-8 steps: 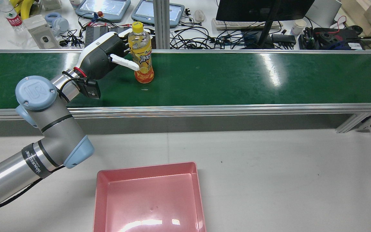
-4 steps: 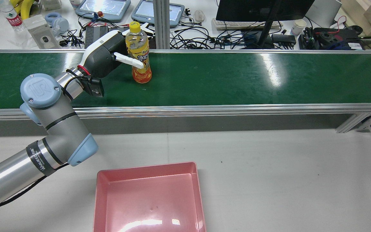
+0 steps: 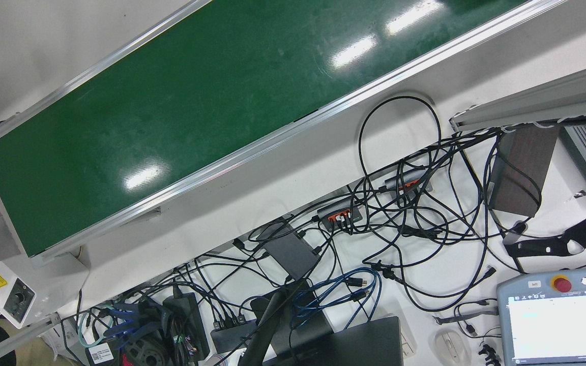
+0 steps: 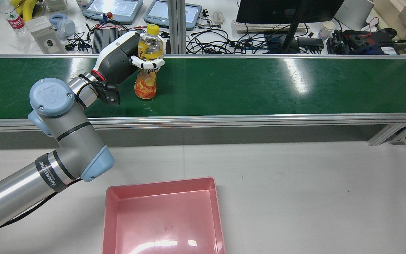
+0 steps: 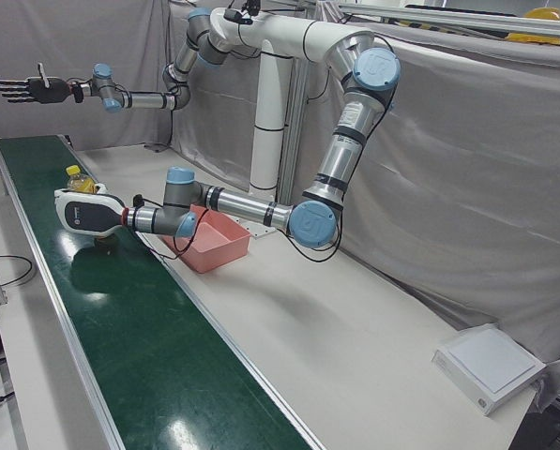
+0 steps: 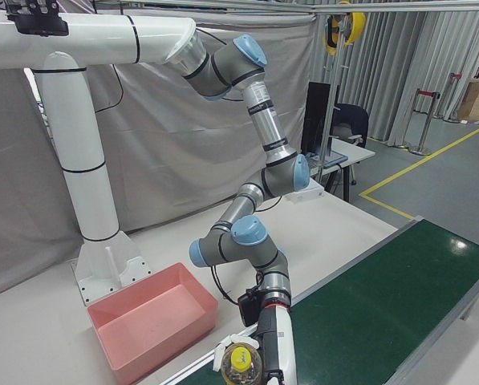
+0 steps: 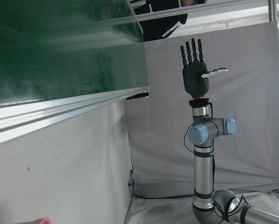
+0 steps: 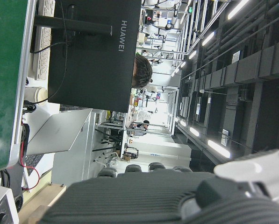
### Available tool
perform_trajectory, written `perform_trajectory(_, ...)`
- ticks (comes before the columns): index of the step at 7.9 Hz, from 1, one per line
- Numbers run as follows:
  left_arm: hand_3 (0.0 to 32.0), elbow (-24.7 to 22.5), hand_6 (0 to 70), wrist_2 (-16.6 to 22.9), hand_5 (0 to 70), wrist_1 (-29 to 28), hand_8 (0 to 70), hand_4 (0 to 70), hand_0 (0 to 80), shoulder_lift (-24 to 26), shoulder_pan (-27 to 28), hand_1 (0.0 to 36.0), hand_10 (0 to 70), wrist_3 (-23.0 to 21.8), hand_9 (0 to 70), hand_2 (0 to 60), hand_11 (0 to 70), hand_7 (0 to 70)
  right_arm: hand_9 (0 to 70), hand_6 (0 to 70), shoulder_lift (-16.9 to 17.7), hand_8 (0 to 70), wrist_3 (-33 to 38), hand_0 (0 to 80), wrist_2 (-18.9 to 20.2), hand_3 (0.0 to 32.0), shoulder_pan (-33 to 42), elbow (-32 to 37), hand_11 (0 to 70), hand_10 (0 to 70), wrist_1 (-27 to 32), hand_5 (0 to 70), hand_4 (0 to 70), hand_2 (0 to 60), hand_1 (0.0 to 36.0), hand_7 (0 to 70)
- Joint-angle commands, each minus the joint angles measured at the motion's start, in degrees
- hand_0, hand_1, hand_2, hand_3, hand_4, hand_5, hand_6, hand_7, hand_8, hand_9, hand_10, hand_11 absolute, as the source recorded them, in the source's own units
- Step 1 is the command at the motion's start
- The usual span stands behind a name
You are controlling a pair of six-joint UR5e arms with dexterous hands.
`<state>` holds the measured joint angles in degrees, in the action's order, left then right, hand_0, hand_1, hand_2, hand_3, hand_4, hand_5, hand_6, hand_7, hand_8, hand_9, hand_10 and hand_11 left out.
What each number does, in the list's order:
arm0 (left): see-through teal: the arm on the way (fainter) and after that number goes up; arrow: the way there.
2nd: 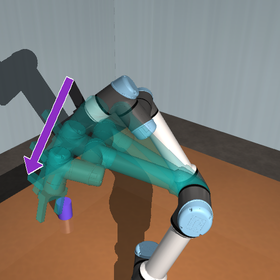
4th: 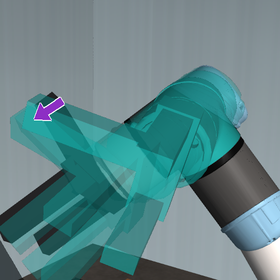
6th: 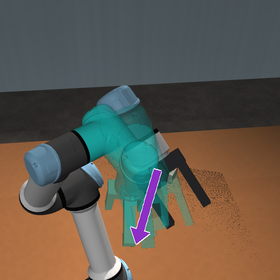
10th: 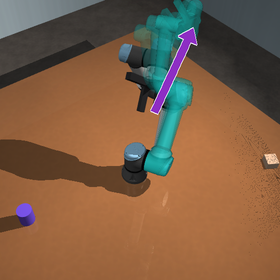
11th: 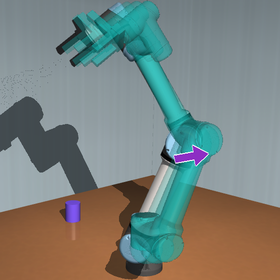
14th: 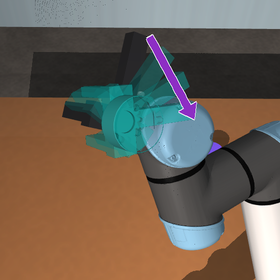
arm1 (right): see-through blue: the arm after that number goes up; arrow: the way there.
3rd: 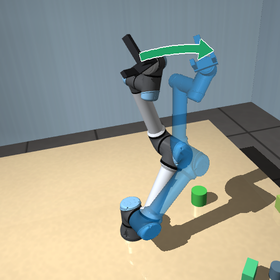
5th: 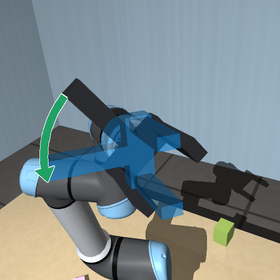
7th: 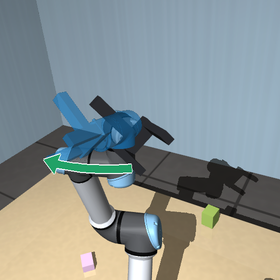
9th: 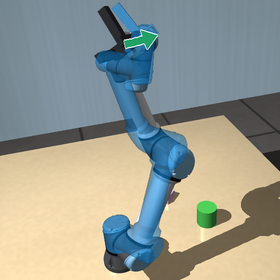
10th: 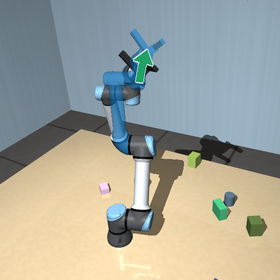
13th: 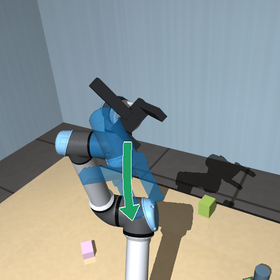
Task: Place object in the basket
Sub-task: 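Close the left hand around the bottle's upper body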
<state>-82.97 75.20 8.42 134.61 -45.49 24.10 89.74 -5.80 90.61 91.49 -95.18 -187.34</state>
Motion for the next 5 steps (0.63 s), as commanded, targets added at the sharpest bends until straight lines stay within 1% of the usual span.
perform_trajectory(1,0.0,-0.4,67.4,-0.1,70.0,-0.5,70.0,70.0,47.1,0.0,0.8,30.4,70.0,-0.1,70.0,60.0,70.0,70.0,0.0,0.0,0.0,0.0,0.0,0.0,0.0,0.0,0.0,0.0,0.0,0.0,0.0,0.0,0.0,0.0,0.0,0.0)
perform_trajectory(3,0.0,-2.3,63.9,0.1,70.0,-0.4,70.0,70.0,47.9,0.1,0.8,30.6,70.0,-0.5,70.0,60.0,70.0,70.0,0.0,0.0,0.0,0.0,0.0,0.0,0.0,0.0,0.0,0.0,0.0,0.0,0.0,0.0,0.0,0.0,0.0,0.0)
perform_trajectory(5,0.0,-5.6,62.6,0.4,70.0,1.9,70.0,70.0,48.1,-0.1,0.9,30.5,70.0,-0.5,70.0,60.0,70.0,70.0,0.0,0.0,0.0,0.0,0.0,0.0,0.0,0.0,0.1,0.0,0.0,0.0,0.0,0.0,0.0,0.0,0.0,0.0)
